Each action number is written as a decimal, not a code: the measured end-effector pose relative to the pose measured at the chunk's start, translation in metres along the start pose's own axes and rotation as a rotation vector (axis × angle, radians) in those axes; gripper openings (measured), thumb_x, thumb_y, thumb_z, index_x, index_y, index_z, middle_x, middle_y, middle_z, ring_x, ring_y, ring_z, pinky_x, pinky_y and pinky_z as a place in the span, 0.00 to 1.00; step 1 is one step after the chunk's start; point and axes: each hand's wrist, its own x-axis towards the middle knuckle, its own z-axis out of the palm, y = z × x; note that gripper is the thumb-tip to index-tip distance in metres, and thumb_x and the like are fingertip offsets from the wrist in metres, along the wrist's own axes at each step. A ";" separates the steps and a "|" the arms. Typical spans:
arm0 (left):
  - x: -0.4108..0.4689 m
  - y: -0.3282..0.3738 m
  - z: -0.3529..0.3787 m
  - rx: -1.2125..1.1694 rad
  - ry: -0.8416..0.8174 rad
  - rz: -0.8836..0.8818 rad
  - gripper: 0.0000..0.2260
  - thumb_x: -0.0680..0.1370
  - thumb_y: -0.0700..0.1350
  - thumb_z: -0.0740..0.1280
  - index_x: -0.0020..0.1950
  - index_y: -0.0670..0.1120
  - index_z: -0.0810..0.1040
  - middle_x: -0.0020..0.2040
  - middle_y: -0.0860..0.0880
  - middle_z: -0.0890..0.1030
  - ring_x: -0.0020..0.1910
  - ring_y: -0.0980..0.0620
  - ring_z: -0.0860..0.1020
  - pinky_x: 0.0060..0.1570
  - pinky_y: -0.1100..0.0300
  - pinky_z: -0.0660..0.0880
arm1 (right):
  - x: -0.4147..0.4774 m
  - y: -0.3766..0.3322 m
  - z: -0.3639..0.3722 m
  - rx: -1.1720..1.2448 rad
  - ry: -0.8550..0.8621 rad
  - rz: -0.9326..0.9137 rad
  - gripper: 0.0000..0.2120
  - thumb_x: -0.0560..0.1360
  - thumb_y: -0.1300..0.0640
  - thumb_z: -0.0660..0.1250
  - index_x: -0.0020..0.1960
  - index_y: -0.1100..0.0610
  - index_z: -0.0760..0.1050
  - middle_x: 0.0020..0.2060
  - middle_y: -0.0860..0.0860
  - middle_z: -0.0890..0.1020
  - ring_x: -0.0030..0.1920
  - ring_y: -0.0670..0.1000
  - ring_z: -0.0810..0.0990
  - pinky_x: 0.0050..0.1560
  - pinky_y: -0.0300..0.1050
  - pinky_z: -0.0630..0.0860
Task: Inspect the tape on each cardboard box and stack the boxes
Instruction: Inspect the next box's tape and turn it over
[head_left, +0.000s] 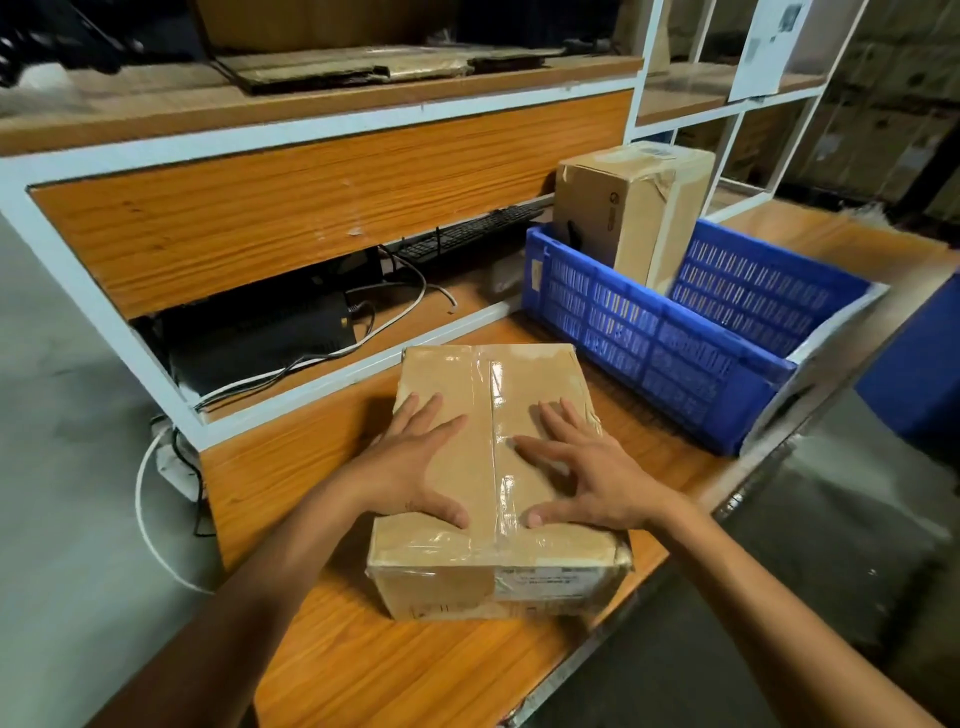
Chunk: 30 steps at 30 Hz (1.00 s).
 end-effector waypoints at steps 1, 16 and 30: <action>0.001 0.001 -0.001 0.025 -0.031 -0.013 0.61 0.60 0.71 0.76 0.80 0.63 0.40 0.78 0.59 0.29 0.76 0.53 0.26 0.77 0.38 0.44 | 0.001 -0.002 -0.002 -0.012 -0.049 0.019 0.55 0.58 0.15 0.56 0.80 0.36 0.51 0.81 0.47 0.37 0.79 0.50 0.31 0.78 0.68 0.44; 0.043 -0.008 -0.033 -1.431 0.221 -0.351 0.26 0.74 0.69 0.65 0.59 0.49 0.80 0.53 0.39 0.81 0.56 0.43 0.81 0.53 0.48 0.78 | 0.033 0.003 -0.019 1.334 0.415 0.438 0.14 0.81 0.48 0.64 0.63 0.53 0.77 0.49 0.54 0.87 0.46 0.54 0.87 0.44 0.47 0.81; 0.027 0.027 -0.096 -1.730 0.569 -0.195 0.32 0.77 0.71 0.55 0.63 0.48 0.80 0.45 0.43 0.87 0.47 0.44 0.84 0.40 0.52 0.79 | 0.039 -0.014 -0.064 1.400 0.997 0.314 0.25 0.79 0.37 0.62 0.55 0.60 0.80 0.51 0.56 0.86 0.52 0.54 0.82 0.50 0.49 0.74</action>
